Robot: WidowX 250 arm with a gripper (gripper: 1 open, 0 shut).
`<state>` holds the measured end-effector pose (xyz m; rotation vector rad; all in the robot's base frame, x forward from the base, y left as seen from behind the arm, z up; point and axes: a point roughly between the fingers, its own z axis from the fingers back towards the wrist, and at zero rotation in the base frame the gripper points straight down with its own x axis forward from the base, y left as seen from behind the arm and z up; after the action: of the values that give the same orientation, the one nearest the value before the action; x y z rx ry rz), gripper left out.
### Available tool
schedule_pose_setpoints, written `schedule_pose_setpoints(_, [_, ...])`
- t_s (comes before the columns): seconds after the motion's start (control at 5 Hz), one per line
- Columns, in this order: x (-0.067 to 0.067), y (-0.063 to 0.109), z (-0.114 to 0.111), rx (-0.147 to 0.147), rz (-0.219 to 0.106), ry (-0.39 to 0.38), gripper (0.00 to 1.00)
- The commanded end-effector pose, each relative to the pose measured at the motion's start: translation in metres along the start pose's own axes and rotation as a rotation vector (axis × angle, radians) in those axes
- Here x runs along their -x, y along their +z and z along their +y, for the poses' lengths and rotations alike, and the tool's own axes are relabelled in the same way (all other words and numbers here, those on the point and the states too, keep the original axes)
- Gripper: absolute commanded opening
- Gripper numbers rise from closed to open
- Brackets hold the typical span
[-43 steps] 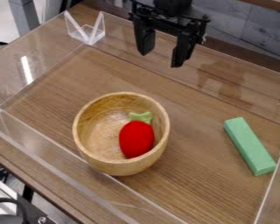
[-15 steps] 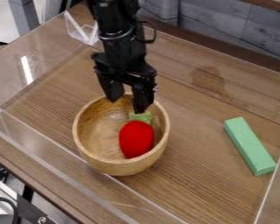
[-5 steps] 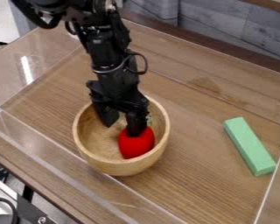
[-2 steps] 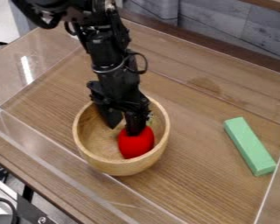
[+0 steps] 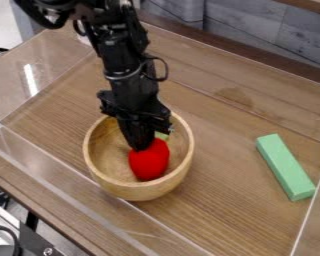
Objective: Move the red fruit to the right
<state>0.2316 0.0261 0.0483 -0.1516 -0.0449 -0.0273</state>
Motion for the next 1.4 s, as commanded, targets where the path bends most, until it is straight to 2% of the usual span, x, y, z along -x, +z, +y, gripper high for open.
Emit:
schedule_pose_setpoints(0.0, [-0.015, 0.031, -0.005, -0.024, -0.08, 0.004, 0.0])
schedule_pose_setpoints(0.2, [-0.027, 0.051, -0.021, -0.034, -0.12, 0.006, 0.0])
schedule_pose_setpoints(0.4, [-0.042, 0.061, -0.048, -0.036, -0.143, -0.009, 0.0])
schedule_pose_setpoints(0.6, [-0.054, 0.054, -0.078, -0.039, -0.147, -0.016, 0.0])
schedule_pose_setpoints(0.8, [-0.063, 0.042, -0.106, -0.039, -0.136, -0.017, 0.0])
schedule_pose_setpoints(1.0, [-0.068, 0.029, -0.12, -0.046, -0.125, -0.004, 0.0])
schedule_pose_setpoints(1.2, [-0.068, 0.022, -0.125, -0.051, -0.118, -0.003, 0.0])
